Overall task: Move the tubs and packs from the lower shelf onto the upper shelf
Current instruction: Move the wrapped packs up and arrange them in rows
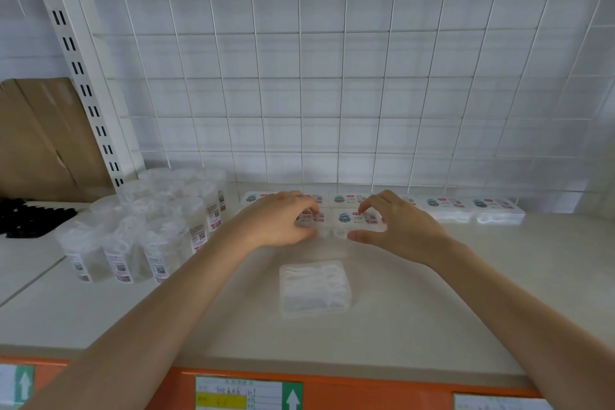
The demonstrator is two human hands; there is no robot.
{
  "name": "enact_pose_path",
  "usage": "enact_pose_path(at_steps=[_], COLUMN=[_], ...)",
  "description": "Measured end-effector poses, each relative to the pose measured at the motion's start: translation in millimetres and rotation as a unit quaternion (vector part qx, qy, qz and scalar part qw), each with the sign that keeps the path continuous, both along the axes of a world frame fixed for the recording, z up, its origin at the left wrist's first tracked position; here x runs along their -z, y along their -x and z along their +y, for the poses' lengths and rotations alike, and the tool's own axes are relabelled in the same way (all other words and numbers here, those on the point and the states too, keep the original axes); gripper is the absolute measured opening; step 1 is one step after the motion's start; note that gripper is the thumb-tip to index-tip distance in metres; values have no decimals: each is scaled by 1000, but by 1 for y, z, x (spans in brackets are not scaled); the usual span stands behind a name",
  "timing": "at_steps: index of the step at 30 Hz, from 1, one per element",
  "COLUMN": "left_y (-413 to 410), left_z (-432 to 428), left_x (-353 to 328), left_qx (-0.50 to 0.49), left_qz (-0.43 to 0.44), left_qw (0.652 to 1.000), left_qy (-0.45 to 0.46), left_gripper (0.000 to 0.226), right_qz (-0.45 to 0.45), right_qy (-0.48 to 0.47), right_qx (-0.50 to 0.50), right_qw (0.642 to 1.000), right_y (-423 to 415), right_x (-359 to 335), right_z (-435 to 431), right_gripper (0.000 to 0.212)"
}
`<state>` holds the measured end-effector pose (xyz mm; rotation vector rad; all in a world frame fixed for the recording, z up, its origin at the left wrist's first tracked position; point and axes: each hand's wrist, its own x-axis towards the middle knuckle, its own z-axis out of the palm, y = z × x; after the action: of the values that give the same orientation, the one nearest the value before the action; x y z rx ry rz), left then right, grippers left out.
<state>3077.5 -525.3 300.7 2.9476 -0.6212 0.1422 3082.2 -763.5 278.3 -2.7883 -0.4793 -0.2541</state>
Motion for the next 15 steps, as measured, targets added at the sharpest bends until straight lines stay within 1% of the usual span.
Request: enact_pose_path(at_steps=[7,11,13,15], left_y=[1,1,0,0], left_z=[0,0,1,2], left_x=[-1,-1,-1,-3], left_qx=[-1,-2,-1,2], left_qz=[1,1,6,11], left_qw=[1000,1000,1000,1000], left_qy=[-7,-7,-7,-3], left_gripper=[45,45,46,46], right_qz=[-7,-48,-79,-74], right_qy=[13,12,-21,-88], right_qx=[1,3,-20,-65], right_qw=[1000,999,996,991], right_y=[4,6,7,13], right_x=[-3,-5,-9,-14], right_z=[2,1,2,6], right_gripper=[52,56,53,42])
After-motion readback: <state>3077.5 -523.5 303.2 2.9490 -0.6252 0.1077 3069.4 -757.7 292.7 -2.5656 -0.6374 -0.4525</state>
